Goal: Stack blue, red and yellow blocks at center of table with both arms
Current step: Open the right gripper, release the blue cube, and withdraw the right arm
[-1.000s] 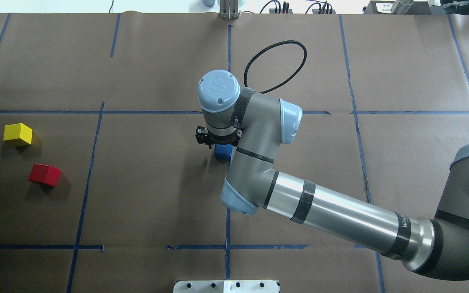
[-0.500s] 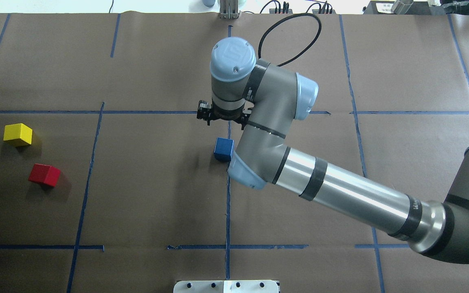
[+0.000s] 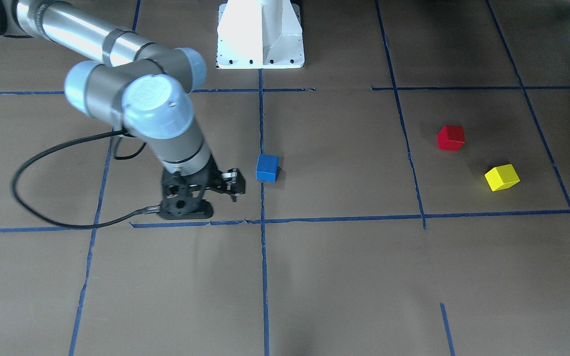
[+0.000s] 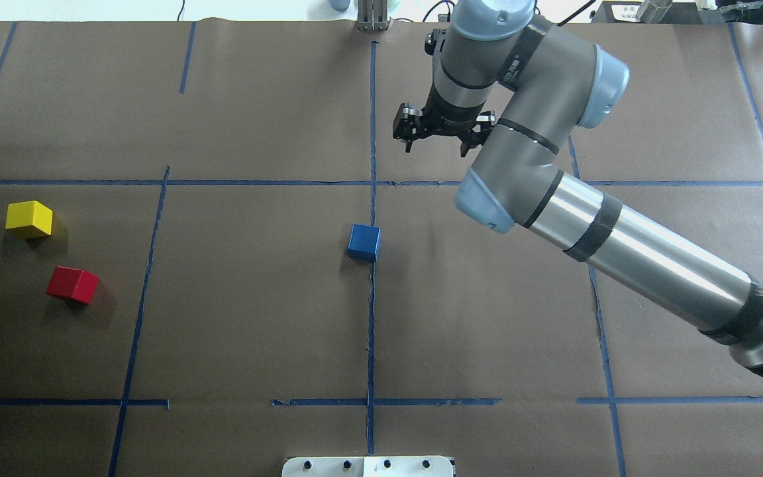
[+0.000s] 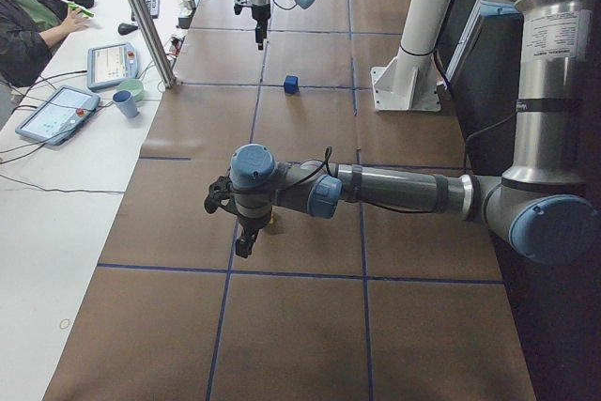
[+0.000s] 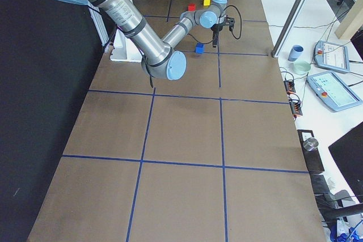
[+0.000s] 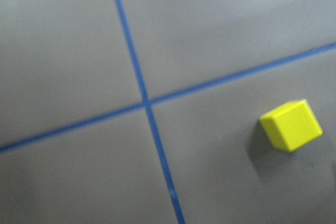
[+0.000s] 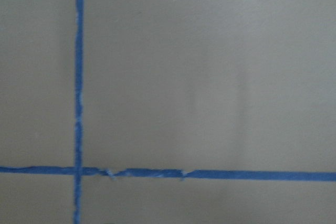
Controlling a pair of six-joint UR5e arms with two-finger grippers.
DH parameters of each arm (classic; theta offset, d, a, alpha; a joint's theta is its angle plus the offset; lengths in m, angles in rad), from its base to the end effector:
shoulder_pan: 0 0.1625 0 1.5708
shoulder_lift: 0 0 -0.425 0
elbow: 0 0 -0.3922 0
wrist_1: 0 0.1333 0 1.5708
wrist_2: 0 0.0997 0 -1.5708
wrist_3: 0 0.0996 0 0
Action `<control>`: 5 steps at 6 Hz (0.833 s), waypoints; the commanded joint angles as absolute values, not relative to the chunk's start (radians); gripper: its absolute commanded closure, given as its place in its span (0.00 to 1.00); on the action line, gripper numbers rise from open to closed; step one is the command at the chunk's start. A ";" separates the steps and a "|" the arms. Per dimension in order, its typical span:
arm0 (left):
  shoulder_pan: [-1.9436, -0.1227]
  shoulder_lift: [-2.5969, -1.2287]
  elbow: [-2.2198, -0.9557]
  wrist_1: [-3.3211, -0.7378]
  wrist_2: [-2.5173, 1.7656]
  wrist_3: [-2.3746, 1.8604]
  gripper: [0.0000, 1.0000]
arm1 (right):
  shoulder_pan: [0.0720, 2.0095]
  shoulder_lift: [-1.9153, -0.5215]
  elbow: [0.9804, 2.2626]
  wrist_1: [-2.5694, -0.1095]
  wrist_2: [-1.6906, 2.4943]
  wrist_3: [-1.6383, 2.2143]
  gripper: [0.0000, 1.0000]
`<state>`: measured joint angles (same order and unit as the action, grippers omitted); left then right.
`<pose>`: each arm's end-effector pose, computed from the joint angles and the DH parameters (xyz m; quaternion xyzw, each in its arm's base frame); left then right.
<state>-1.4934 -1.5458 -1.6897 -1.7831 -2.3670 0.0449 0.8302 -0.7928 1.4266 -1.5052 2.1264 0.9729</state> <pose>-0.0236 -0.4992 0.5870 0.1343 0.3854 0.1147 0.9057 -0.4431 -0.6044 0.2335 0.0211 -0.4177 0.0114 0.9083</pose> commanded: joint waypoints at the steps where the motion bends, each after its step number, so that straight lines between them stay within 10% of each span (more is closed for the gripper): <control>1: -1.383 -1.571 -1.718 -1.833 -2.372 -0.133 0.00 | 1.031 -1.000 1.524 -1.512 2.254 0.646 0.01; 5: -1.009 -1.540 -1.923 -1.875 -2.250 -0.531 0.00 | 1.415 -1.468 1.778 -1.727 2.289 -0.242 0.01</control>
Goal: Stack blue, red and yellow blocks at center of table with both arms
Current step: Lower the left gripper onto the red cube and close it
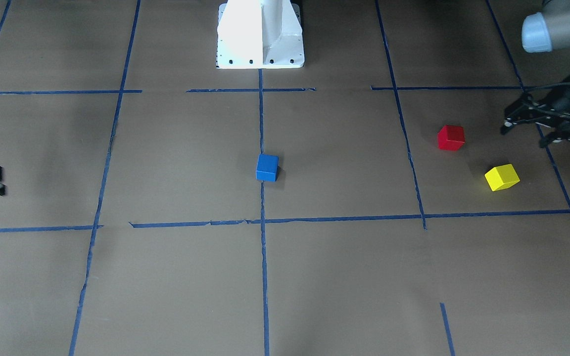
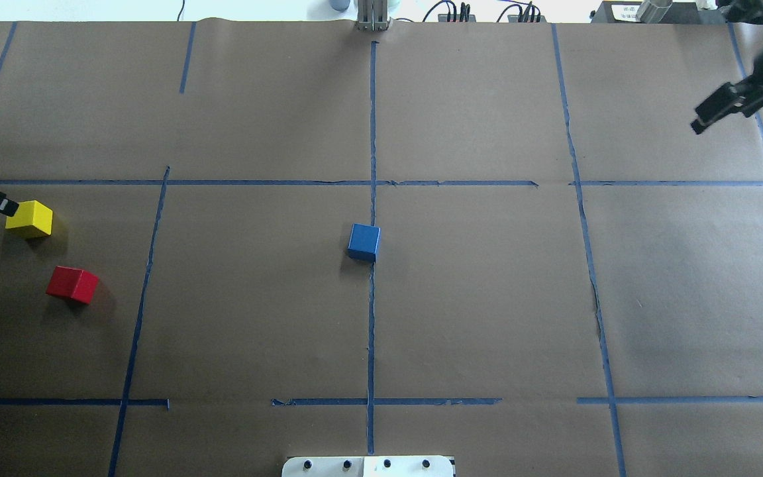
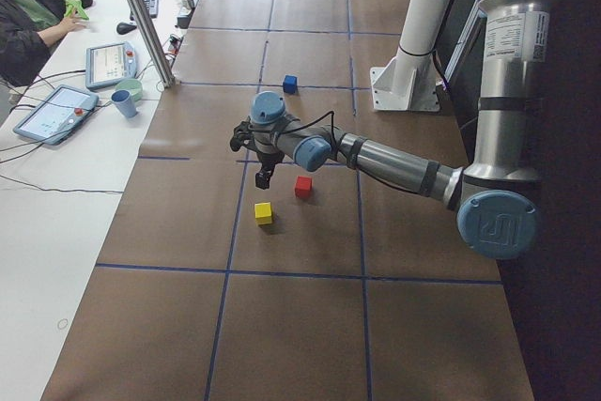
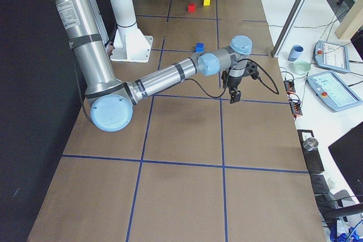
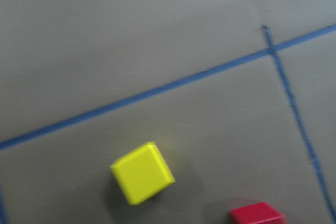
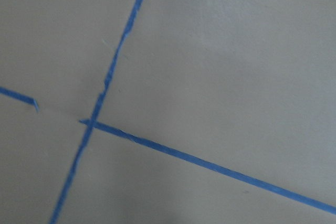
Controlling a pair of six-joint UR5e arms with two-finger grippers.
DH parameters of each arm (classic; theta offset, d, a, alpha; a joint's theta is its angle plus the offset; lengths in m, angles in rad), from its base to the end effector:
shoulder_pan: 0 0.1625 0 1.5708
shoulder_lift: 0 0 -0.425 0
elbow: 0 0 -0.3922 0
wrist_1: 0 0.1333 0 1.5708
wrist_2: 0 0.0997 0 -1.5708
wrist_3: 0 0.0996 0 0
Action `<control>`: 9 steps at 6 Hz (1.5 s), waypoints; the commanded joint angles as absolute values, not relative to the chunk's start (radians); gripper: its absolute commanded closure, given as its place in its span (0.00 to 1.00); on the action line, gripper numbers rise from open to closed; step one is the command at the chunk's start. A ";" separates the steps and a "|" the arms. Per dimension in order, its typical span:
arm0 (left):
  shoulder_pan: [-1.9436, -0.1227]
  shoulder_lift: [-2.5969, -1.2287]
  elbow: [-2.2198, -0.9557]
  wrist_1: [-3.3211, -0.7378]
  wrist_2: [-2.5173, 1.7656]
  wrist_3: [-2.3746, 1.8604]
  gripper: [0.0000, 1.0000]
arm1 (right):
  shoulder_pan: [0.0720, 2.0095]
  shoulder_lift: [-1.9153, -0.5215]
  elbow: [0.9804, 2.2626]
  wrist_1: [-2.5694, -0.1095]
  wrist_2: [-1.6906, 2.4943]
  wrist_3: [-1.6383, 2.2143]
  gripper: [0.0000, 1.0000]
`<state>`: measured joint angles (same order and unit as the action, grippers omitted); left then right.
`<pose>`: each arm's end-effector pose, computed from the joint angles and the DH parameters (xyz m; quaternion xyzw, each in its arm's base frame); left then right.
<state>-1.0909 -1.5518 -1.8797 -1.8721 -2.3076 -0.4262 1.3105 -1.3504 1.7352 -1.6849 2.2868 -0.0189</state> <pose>0.1681 -0.4668 0.4810 0.0936 0.4287 0.1288 0.8893 -0.0817 -0.5708 0.4757 0.0837 -0.3599 -0.1760 0.9124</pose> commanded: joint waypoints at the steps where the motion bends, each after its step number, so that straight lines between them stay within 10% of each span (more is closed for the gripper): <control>1: -0.924 -1.531 -1.930 -1.906 -2.150 -0.616 0.00 | 1.487 -1.562 1.776 -1.718 2.292 -0.379 0.01; 9: -0.790 -1.506 -1.784 -2.081 -2.036 -0.730 0.00 | 1.531 -1.637 1.769 -1.718 2.287 -0.445 0.01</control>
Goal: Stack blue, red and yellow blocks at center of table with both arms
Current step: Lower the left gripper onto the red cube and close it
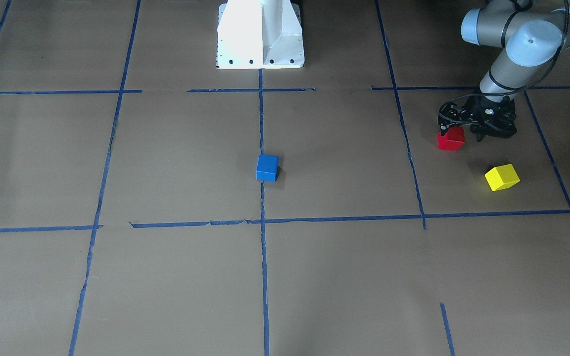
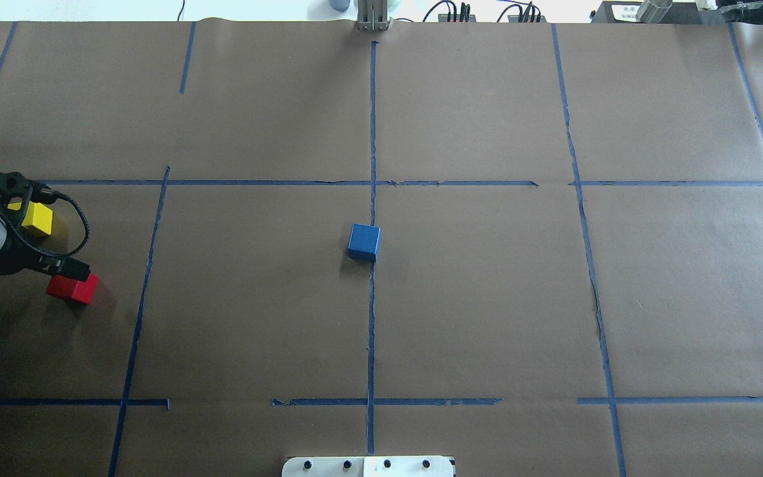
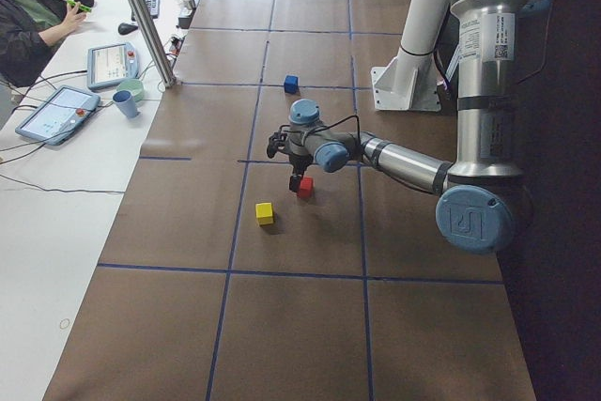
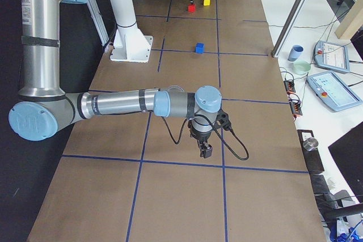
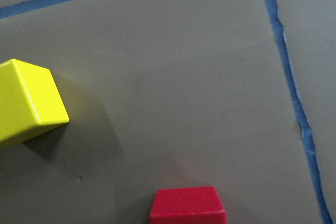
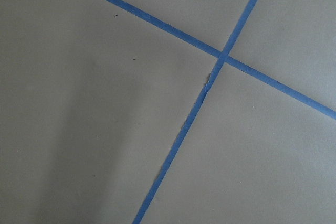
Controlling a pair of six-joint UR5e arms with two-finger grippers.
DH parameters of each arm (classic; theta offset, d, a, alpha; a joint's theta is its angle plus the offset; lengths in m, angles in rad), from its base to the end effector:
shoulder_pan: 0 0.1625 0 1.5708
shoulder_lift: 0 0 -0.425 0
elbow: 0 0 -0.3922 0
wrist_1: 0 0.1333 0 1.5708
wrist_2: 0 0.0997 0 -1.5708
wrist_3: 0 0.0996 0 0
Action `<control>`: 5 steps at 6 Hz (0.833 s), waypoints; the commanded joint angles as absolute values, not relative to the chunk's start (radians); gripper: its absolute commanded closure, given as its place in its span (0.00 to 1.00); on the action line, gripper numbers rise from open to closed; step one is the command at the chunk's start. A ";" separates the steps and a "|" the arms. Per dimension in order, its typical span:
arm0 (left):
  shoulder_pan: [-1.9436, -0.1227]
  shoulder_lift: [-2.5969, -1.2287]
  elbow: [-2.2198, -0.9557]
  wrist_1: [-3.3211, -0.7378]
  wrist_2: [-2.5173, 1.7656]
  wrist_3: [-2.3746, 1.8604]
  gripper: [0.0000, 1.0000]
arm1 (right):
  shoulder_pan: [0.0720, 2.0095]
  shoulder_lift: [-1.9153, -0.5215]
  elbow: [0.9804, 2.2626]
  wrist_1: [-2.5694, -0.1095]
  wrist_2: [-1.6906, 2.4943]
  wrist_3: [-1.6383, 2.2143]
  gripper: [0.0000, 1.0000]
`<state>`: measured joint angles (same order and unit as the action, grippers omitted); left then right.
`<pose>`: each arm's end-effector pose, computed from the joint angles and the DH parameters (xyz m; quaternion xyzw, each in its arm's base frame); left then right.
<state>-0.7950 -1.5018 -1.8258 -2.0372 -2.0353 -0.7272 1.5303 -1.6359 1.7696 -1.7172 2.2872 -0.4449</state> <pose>0.2794 -0.4115 0.5242 0.0790 0.3722 0.0961 0.9198 0.0492 -0.4622 0.6107 0.0646 -0.3446 -0.2229 0.9096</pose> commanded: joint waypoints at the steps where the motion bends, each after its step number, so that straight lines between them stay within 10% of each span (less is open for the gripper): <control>1: -0.779 -1.512 -1.783 -2.088 -2.043 -0.739 0.00 | 1.531 -1.637 1.772 -1.718 2.287 -0.445 0.01; 3: -0.764 -1.513 -1.776 -2.083 -2.039 -0.741 0.01 | 1.531 -1.637 1.770 -1.717 2.287 -0.445 0.01; 5: -0.764 -1.513 -1.773 -2.080 -2.037 -0.742 0.82 | 1.531 -1.637 1.772 -1.718 2.287 -0.443 0.01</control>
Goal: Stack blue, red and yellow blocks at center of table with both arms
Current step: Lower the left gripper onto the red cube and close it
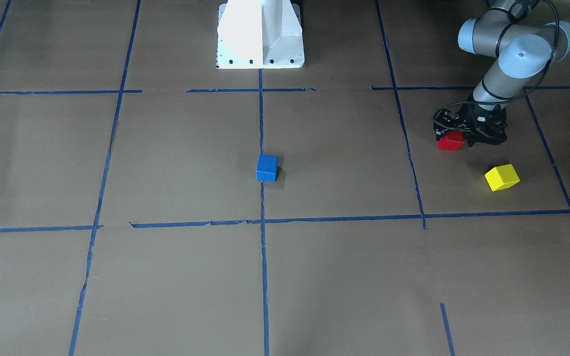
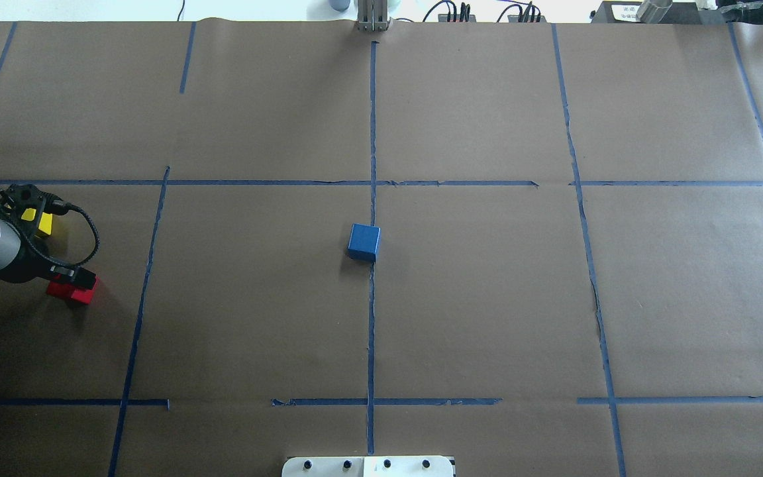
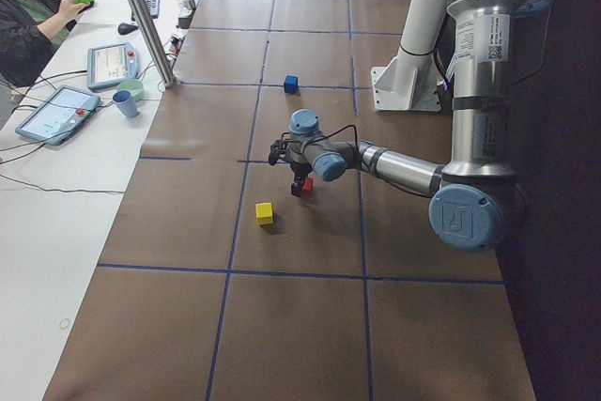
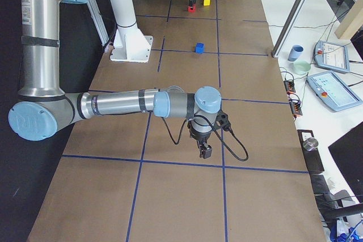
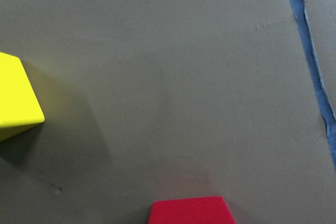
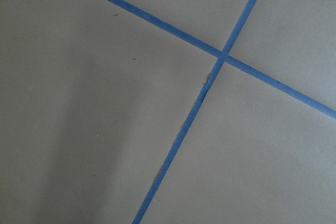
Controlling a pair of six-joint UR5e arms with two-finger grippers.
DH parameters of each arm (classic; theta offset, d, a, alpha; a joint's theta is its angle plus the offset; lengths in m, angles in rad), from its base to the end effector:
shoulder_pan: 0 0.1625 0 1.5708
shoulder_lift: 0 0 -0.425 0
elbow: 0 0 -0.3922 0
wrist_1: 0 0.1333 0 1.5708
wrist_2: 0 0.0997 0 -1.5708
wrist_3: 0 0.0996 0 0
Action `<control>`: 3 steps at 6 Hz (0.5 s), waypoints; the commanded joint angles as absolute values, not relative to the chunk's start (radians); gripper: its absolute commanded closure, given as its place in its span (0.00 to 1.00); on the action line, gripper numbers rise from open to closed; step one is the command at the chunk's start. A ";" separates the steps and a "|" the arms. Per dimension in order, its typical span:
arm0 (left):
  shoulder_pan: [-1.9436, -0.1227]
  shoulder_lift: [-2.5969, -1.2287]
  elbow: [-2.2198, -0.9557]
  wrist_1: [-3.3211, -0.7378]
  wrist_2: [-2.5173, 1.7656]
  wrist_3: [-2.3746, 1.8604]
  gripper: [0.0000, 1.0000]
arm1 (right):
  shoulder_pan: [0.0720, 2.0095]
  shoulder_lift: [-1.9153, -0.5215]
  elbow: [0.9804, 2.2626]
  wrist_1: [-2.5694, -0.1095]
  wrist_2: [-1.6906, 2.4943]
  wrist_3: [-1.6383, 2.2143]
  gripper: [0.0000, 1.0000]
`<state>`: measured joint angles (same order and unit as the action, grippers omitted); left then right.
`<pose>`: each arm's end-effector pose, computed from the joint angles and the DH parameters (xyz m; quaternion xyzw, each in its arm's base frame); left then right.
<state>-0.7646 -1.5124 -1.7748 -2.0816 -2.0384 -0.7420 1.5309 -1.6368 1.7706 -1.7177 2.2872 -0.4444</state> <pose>0.2971 -0.4075 0.5395 0.0709 0.3760 0.1042 0.9180 0.0495 -0.4617 0.6107 0.0644 -0.3447 -0.2223 0.9097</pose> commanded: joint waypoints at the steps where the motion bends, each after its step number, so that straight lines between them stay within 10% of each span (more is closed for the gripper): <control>1: -0.764 -1.513 -1.781 -2.080 -2.036 -0.742 0.93 | 1.531 -1.637 1.772 -1.718 2.287 -0.443 0.01; 3: -0.765 -1.552 -1.845 -2.033 -2.039 -0.744 0.96 | 1.531 -1.637 1.770 -1.718 2.287 -0.442 0.01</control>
